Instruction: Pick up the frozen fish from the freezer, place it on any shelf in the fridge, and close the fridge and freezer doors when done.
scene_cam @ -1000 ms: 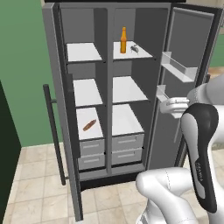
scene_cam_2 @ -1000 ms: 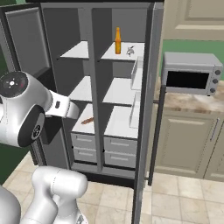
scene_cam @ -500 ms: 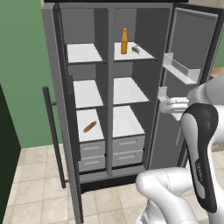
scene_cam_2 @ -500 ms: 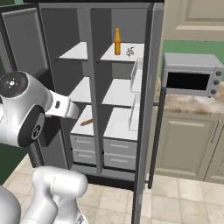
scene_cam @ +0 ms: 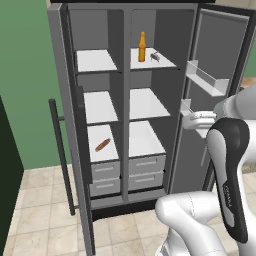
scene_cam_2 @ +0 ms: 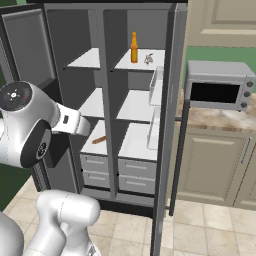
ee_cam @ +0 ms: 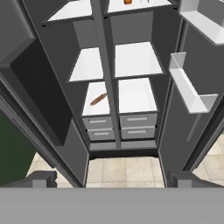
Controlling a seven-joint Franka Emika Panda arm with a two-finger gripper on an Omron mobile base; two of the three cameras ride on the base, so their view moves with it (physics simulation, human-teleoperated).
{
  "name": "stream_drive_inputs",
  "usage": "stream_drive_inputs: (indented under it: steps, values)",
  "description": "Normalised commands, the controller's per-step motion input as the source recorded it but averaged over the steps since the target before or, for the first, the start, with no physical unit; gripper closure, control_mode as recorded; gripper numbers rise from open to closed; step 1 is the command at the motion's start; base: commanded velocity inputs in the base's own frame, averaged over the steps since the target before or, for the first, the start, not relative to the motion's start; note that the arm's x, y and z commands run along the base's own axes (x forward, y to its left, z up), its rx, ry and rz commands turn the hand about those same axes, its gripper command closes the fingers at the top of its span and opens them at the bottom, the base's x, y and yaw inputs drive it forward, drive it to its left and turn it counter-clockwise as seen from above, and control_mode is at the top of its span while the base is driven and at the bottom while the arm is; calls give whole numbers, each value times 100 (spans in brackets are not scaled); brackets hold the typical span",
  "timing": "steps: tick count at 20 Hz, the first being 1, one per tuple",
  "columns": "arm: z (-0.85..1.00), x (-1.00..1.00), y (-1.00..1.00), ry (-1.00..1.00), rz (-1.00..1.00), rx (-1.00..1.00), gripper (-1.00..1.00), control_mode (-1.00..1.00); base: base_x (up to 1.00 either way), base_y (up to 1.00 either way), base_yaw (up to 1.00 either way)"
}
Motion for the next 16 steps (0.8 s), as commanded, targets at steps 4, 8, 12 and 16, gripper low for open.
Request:
stream_drive_inputs:
  steps: [4,8,12,16]
  values:
    - [0,-5,0,0,0,0,-100,-100,0,0,0]
    - [0,-29,0,0,0,0,-100,-100,0,0,0]
    - [0,-51,21,-6,1,0,-100,-100,0,0,0]
    - [0,-56,95,-22,1,0,-100,-100,0,0,0]
